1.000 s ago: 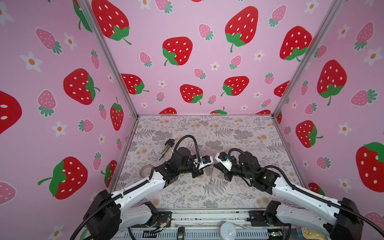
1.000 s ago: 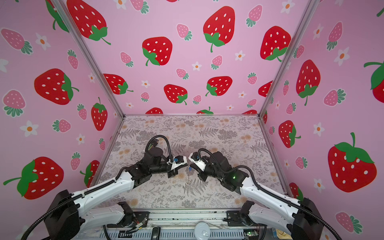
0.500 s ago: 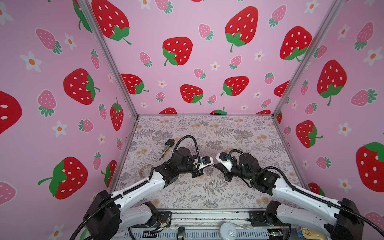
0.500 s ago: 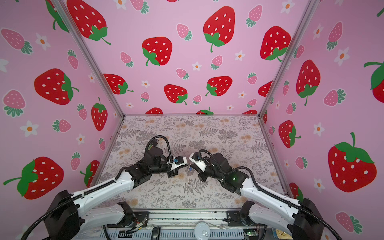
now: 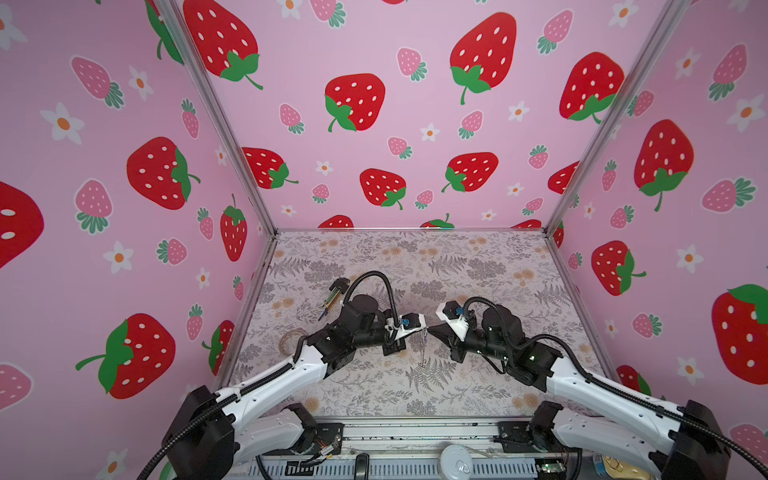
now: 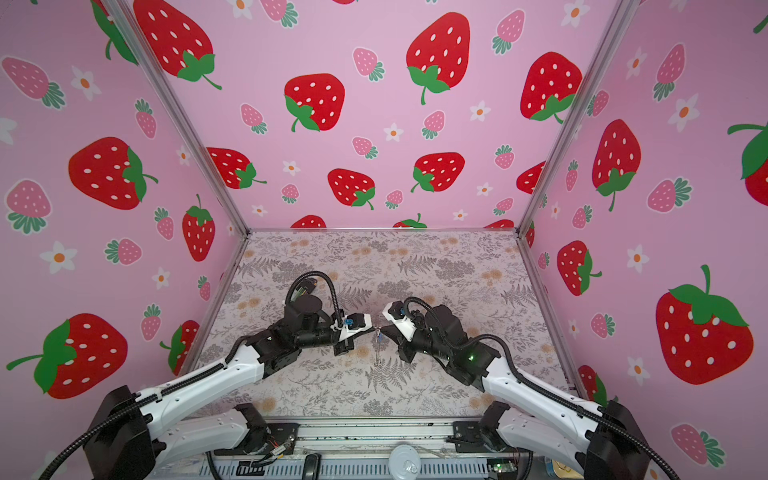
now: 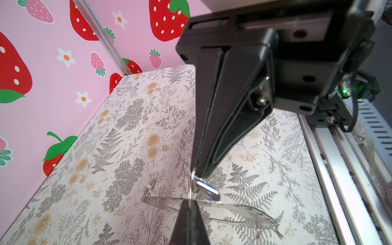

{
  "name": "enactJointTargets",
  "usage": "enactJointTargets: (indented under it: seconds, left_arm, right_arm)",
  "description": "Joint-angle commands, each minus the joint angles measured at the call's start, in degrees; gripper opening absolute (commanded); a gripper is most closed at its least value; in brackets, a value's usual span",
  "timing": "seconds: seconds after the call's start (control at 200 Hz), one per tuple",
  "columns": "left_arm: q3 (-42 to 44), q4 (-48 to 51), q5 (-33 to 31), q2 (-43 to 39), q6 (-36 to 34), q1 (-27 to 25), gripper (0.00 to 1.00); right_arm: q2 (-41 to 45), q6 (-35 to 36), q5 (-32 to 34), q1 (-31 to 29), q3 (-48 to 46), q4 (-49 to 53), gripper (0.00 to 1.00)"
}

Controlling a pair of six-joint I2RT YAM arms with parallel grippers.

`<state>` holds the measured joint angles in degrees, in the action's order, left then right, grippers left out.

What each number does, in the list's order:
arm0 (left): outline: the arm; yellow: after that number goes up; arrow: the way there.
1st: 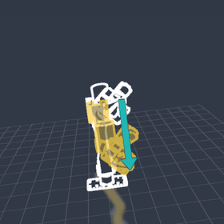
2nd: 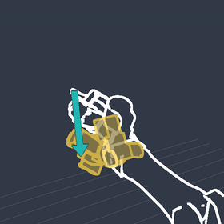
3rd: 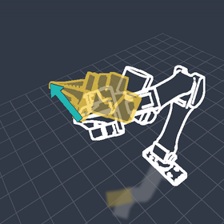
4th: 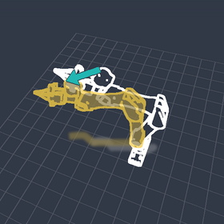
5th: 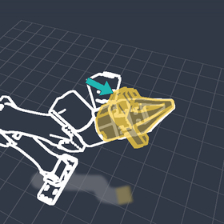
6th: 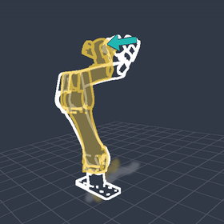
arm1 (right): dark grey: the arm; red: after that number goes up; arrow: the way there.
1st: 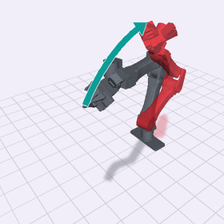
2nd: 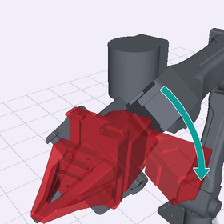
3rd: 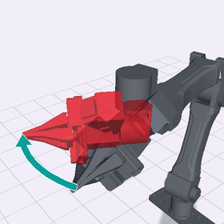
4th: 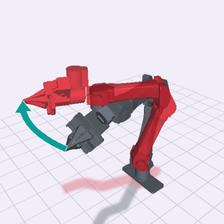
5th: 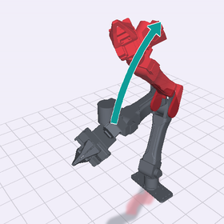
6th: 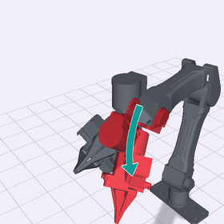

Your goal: Put the keys on the keyring

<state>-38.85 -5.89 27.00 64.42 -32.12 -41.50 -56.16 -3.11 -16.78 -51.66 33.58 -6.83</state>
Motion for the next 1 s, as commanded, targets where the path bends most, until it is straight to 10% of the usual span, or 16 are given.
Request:
enactJointTargets:
  seconds: [0.0,0.995]
  left_arm:
    - [0.4,-3.7,2.5,-2.1,-1.7,0.1,0.00]
    - [2.6,-7.0,-6.1,-3.4,-2.9,-1.4,0.00]
  right_arm:
    - [-0.3,-1.7,-0.3,1.8,-1.4,1.8,0.00]
    - [-4.3,-7.1,-9.0,3.3,1.4,-2.0,0.00]
